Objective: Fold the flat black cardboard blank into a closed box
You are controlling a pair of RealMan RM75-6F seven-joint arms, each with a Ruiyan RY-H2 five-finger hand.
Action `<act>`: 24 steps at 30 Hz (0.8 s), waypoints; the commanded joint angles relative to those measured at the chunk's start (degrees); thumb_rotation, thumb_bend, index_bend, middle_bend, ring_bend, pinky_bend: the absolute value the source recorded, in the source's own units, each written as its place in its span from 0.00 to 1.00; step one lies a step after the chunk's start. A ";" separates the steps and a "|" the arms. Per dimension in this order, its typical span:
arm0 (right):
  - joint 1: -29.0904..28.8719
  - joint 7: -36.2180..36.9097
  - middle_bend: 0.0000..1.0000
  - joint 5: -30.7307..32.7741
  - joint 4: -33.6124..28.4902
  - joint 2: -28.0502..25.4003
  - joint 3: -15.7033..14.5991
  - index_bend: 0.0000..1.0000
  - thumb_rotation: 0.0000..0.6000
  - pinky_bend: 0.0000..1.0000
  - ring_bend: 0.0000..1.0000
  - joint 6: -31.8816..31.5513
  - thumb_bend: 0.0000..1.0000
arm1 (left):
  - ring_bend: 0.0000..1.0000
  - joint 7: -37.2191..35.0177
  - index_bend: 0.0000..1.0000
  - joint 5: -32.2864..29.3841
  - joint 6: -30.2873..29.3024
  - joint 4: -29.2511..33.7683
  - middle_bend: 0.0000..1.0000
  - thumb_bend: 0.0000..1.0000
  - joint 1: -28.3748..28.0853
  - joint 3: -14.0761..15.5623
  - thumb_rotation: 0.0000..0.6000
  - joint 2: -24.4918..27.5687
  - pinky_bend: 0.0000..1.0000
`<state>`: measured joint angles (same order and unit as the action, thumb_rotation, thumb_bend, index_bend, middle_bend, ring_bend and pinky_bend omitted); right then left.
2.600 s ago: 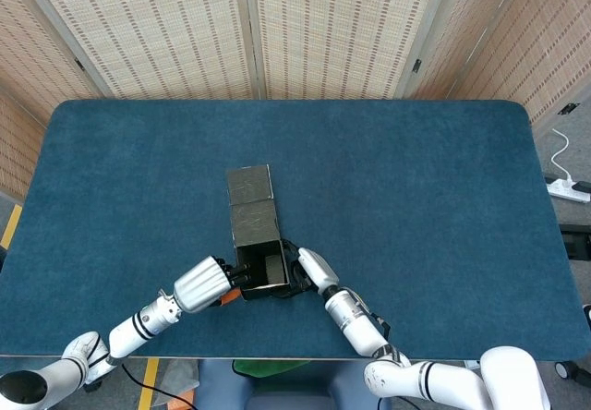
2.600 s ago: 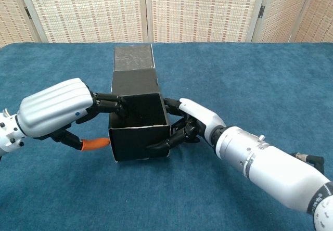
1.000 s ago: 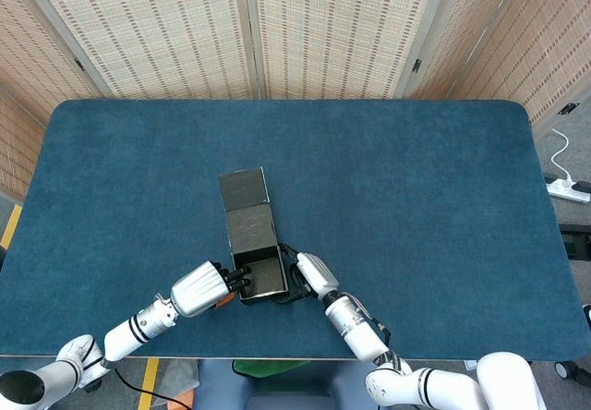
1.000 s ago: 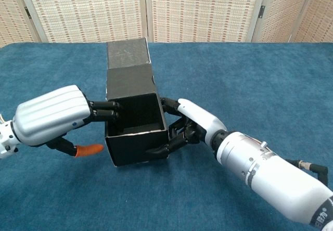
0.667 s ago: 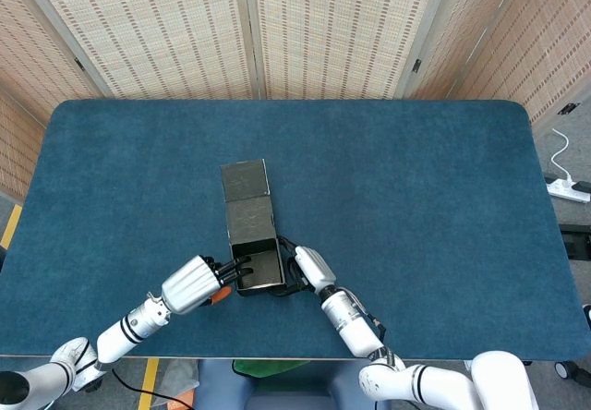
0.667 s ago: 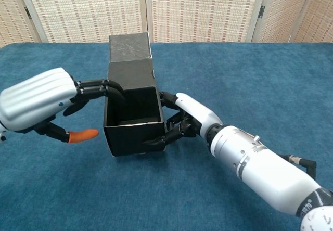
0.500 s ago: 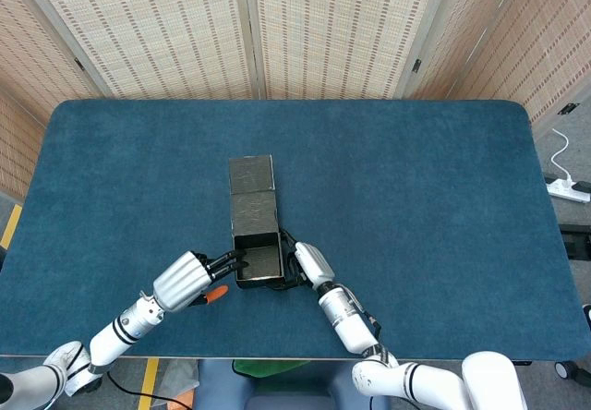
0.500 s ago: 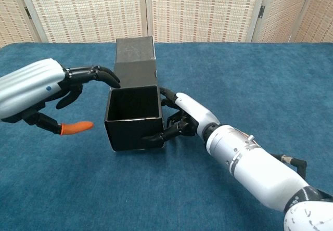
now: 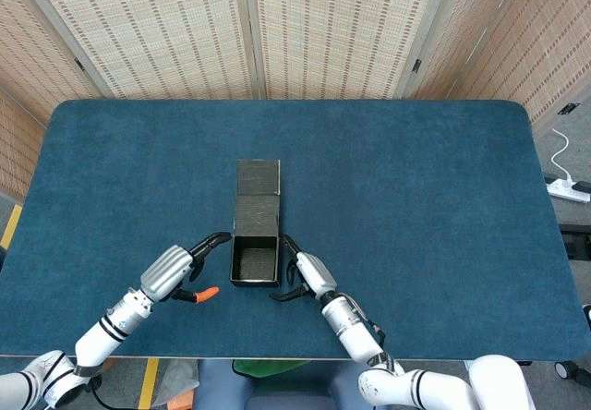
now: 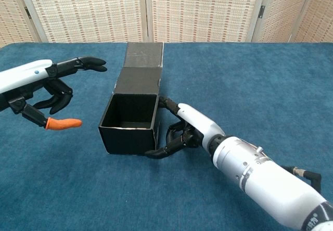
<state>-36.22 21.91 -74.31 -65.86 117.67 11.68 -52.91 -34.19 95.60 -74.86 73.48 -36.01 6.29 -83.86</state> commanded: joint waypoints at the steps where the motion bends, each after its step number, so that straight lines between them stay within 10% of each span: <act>1: 0.93 -0.40 0.00 0.06 -1.54 -1.04 -0.66 0.00 1.00 1.00 0.60 -0.23 0.00 | 0.74 -3.24 0.02 -1.75 3.57 1.99 0.12 0.28 -0.71 -0.20 1.00 1.60 0.93; 13: 7.14 -0.09 0.01 -3.58 -16.59 -15.16 -3.34 0.00 1.00 1.00 0.59 -7.13 0.00 | 0.65 -15.86 0.00 -8.50 18.35 -3.51 0.00 0.21 -3.46 -1.95 1.00 -1.83 0.92; 24: 7.93 -4.27 0.06 -4.78 -36.39 -29.61 1.06 0.00 1.00 1.00 0.60 -11.39 0.00 | 0.65 -29.77 0.00 -7.28 25.30 -10.54 0.00 0.20 -6.95 -3.32 1.00 -7.19 0.92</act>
<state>-28.49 18.99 -79.40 -100.29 89.73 11.49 -63.41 -61.99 87.31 -50.57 64.25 -42.01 3.04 -90.02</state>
